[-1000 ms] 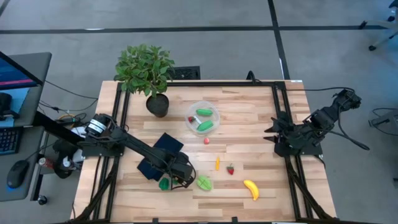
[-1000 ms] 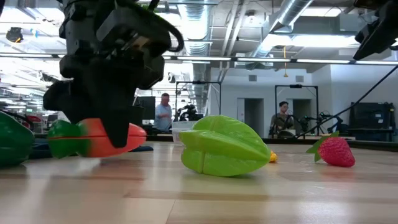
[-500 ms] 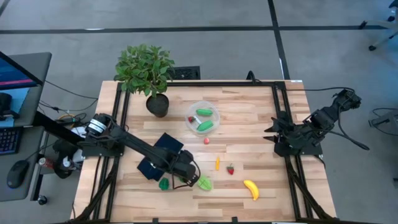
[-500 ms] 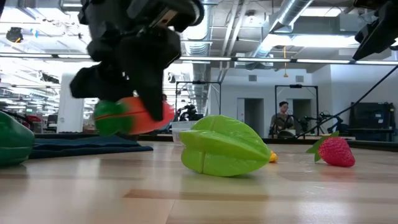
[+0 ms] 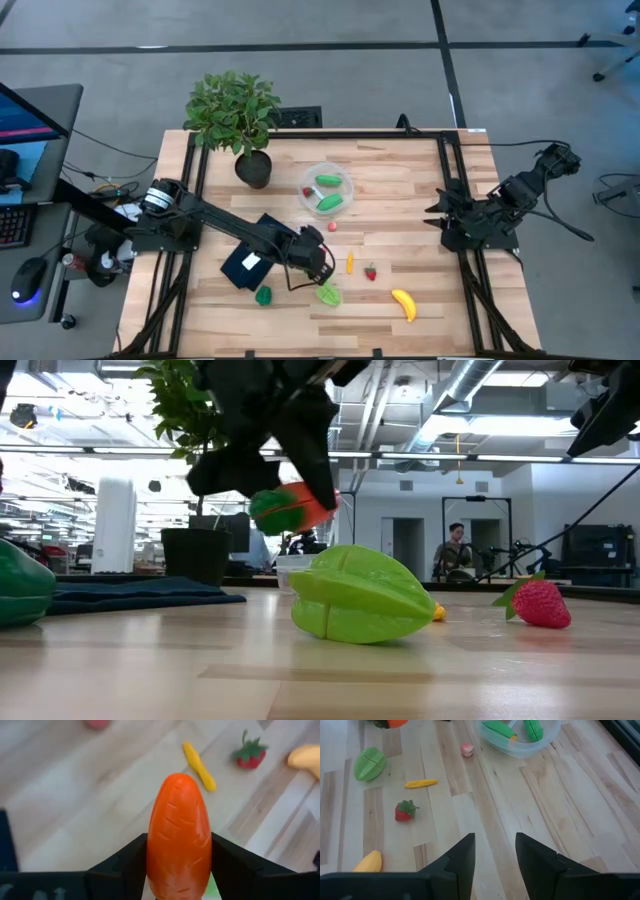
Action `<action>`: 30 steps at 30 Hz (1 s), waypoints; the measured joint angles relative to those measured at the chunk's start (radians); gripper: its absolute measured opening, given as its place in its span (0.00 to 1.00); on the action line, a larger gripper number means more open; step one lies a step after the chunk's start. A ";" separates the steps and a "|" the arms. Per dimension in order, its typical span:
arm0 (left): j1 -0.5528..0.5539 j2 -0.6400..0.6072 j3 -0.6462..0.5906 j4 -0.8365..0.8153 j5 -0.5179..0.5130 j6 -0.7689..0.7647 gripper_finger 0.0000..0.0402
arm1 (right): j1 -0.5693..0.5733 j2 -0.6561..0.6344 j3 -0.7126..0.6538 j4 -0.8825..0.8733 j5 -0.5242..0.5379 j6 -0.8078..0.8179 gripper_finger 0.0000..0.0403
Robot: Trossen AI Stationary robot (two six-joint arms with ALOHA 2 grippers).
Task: Pick and placing Produce into tupperware
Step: Put the orange carrot into the transparent bin
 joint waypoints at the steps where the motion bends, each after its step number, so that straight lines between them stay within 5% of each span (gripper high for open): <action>1: 0.009 0.000 0.004 0.000 0.000 0.010 0.45 | 0.000 0.000 0.000 0.000 0.000 0.000 0.33; 30: 0.271 -0.001 0.058 0.012 -0.121 0.247 0.45 | 0.000 0.000 0.000 0.000 0.036 -0.002 0.33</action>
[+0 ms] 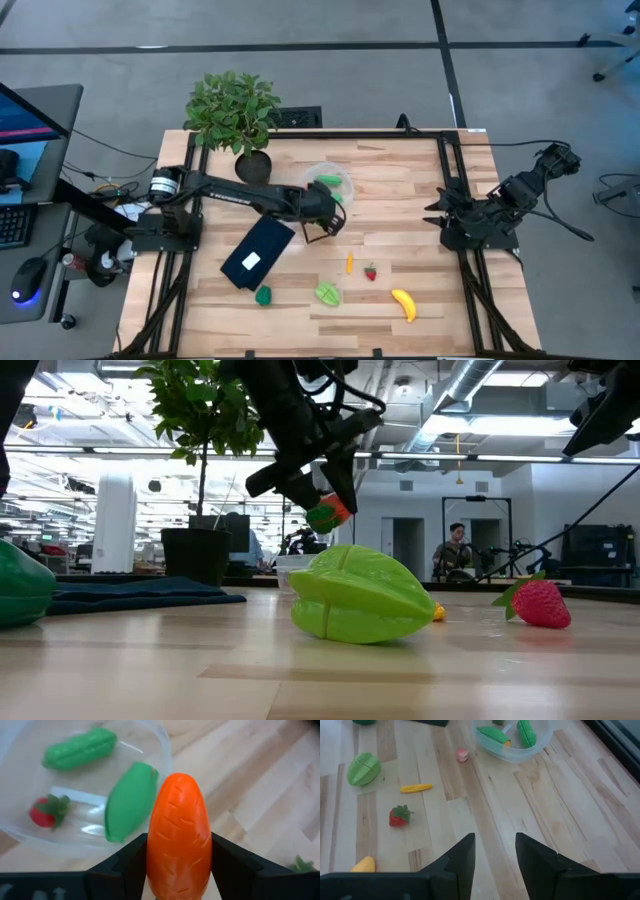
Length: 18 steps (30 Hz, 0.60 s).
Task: Pick and placing Produce into tupperware
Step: Put the orange carrot into the transparent bin
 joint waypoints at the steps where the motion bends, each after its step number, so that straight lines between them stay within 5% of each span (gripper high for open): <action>1: 0.008 0.000 0.000 0.003 -0.001 0.009 0.45 | 0.000 0.000 0.000 0.000 0.001 0.000 0.33; 18: 0.085 0.000 0.000 0.113 -0.026 0.210 0.45 | 0.000 0.000 0.000 0.000 0.021 0.001 0.33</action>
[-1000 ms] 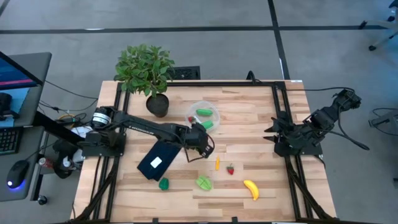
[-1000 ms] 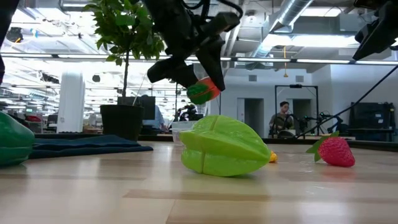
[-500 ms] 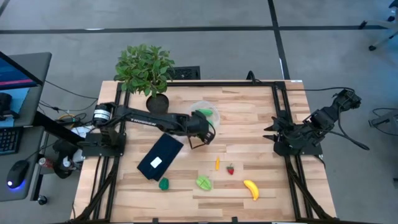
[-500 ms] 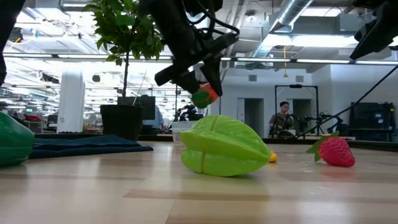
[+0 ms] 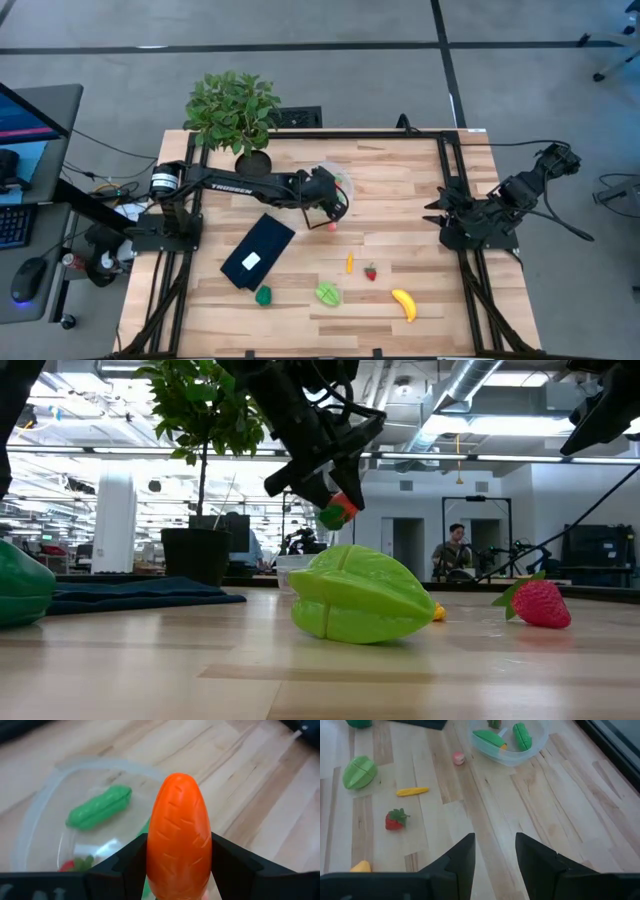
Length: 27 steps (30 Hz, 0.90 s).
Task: Pick and placing Produce into tupperware
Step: Put the orange carrot into the transparent bin
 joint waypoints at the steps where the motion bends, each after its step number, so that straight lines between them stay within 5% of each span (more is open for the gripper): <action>1: 0.001 0.000 0.000 0.006 -0.008 0.019 0.45 | 0.000 0.000 0.000 0.000 0.002 0.000 0.33; 15: 0.014 0.012 0.000 0.025 -0.071 0.218 0.45 | 0.000 0.000 0.000 0.000 0.036 0.000 0.33; 27: 0.047 0.067 -0.002 0.020 -0.072 0.221 0.45 | 0.000 0.001 0.000 0.003 0.047 0.007 0.33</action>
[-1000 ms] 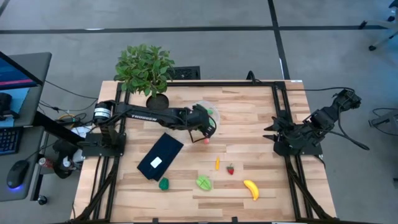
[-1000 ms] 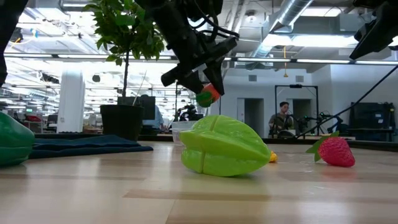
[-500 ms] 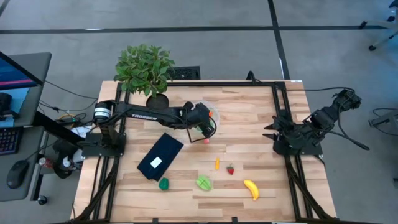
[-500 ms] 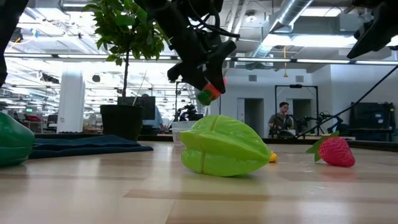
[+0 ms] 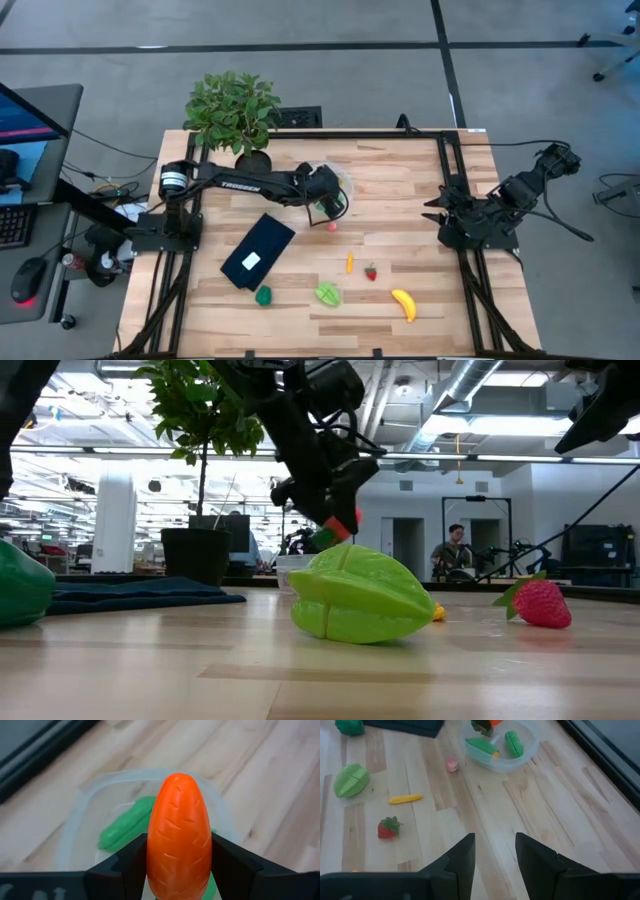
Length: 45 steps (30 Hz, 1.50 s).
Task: Pick and placing Produce into tupperware
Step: Put the orange carrot into the transparent bin, then put the yellow banana into the transparent bin
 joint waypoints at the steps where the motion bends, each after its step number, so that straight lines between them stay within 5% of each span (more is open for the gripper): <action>1: 0.003 -0.001 0.000 -0.006 -0.015 0.001 0.45 | 0.000 0.001 0.000 0.000 0.000 0.002 0.33; 31: 0.039 0.064 0.001 -0.015 0.077 0.049 0.45 | 0.000 0.000 0.000 0.005 0.000 0.003 0.33; 45: 0.039 0.064 0.001 -0.007 0.092 0.015 0.56 | 0.000 0.000 0.000 0.005 0.000 0.004 0.33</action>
